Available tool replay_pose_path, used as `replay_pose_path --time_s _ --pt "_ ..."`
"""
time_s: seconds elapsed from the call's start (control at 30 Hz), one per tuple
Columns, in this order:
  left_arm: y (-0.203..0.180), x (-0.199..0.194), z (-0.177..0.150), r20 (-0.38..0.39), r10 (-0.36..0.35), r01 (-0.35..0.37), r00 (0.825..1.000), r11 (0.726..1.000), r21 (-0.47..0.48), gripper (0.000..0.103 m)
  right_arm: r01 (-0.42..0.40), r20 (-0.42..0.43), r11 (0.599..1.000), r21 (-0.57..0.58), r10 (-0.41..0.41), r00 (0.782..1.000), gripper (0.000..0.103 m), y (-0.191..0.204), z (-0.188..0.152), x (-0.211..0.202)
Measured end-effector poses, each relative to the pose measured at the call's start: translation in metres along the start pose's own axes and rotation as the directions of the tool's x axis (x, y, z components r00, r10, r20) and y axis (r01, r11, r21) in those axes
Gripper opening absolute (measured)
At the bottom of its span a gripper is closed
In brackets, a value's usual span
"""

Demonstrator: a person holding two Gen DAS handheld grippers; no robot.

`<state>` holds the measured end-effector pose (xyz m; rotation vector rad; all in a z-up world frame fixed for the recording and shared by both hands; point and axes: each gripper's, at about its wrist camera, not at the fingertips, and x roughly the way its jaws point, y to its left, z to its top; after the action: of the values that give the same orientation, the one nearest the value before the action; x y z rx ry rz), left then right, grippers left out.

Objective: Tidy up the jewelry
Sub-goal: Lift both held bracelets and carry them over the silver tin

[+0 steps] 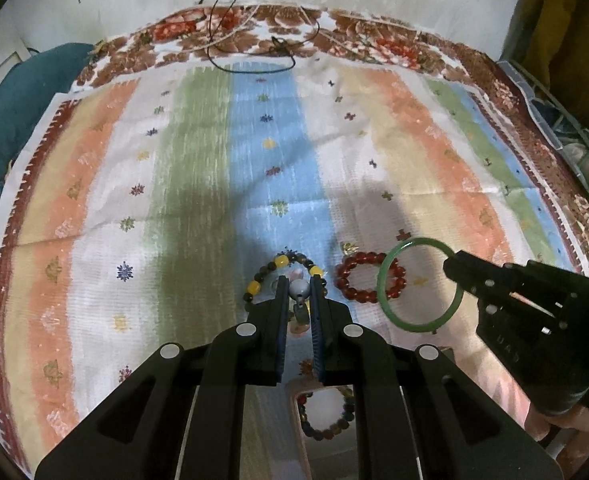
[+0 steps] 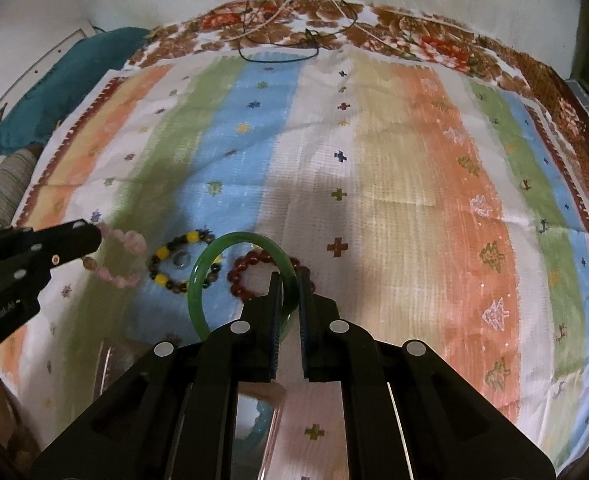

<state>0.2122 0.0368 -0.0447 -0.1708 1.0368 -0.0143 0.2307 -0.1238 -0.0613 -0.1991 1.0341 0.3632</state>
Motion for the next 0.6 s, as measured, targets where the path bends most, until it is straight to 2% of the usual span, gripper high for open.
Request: replay_pose_path --time_s 0.27,0.6 --pt "-0.01 -0.023 -0.011 0.036 -0.014 0.014 0.999 1.0 0.018 0.01 0.017 0.028 1.0 -0.014 -0.016 0.999 0.009 0.002 -0.008 -0.018" --pt "-0.019 -0.053 -0.022 0.084 -0.052 0.051 0.995 0.999 0.017 0.01 -0.014 0.07 1.0 -0.008 0.015 0.997 0.009 0.003 -0.018 -0.046"
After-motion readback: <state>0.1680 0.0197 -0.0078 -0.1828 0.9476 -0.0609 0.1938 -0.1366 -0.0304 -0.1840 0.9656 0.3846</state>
